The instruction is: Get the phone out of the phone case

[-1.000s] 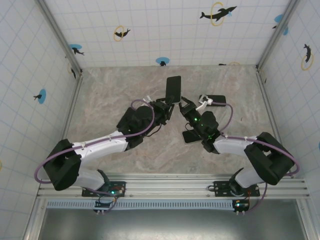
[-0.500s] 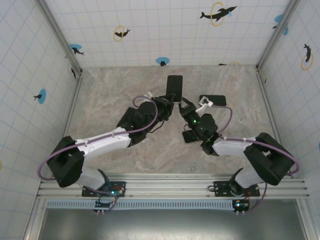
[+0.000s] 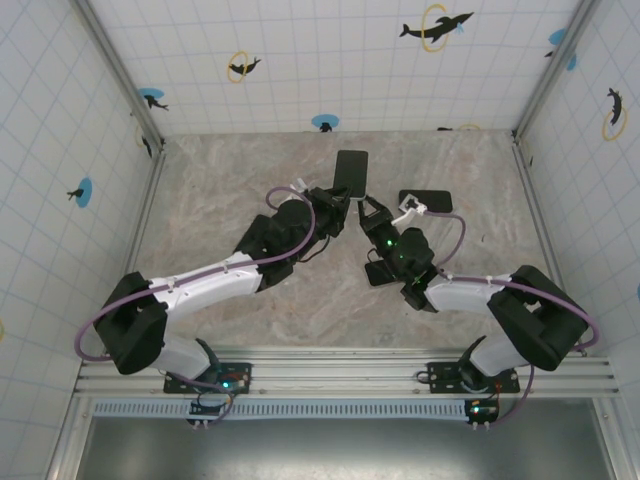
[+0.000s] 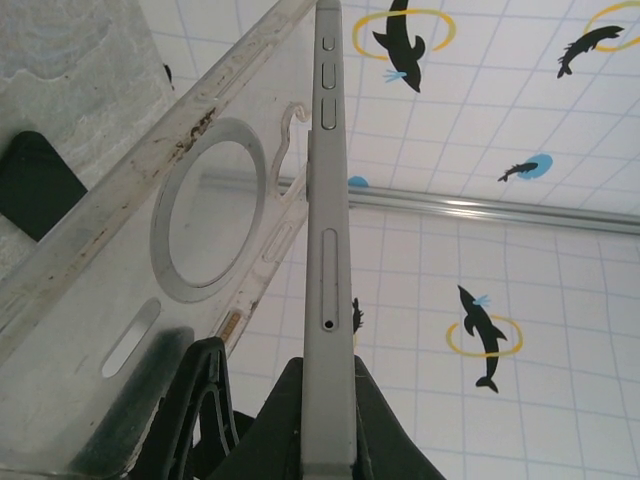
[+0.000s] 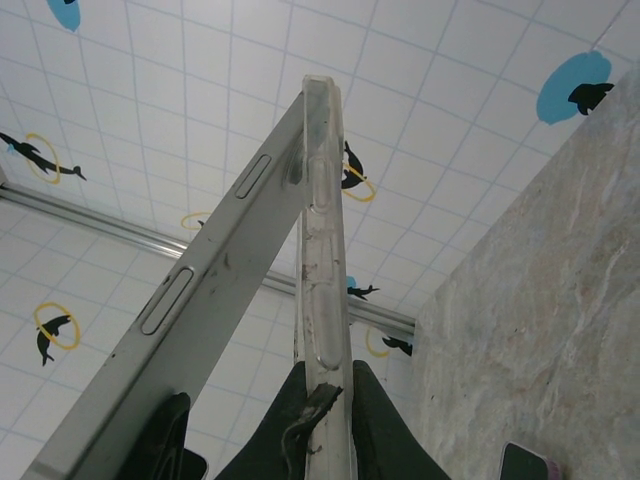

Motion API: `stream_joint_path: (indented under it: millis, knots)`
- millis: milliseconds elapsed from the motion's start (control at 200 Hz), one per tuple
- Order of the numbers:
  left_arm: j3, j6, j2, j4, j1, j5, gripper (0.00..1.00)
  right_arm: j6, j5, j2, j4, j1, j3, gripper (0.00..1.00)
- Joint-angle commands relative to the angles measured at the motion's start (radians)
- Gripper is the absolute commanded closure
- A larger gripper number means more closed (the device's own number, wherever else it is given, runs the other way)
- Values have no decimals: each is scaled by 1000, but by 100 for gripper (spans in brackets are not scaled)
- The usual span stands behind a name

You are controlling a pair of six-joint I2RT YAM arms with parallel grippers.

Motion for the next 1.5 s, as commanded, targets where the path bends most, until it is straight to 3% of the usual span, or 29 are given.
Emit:
stream_joint_path:
  millis: [0, 290, 400, 576, 836, 1001, 1086, 1491]
  knots:
    - [54, 37, -19, 31, 8, 25, 96, 12, 27, 7, -3, -14, -7, 100]
    - [5, 139, -101, -82, 21, 46, 100, 0, -2, 28, -16, -63, 4, 100]
    - [40, 209, -137, -223, 33, 37, 99, 6, -10, 38, -17, -68, 2, 100]
    - [-24, 268, -223, -324, 99, 53, 98, 13, -22, 53, -25, -70, 8, 100]
    - [-140, 452, -322, -473, 322, 186, 99, 41, -64, 112, 8, -56, 26, 100]
    - [-247, 541, -362, -430, 461, 316, 99, 50, -94, 155, 7, -40, 61, 100]
    - [-314, 564, -371, -359, 576, 408, 100, 52, -105, 176, 7, -33, 76, 100]
    - [-407, 661, -223, -124, 910, 778, 100, 71, -146, 254, 7, -16, 137, 100]
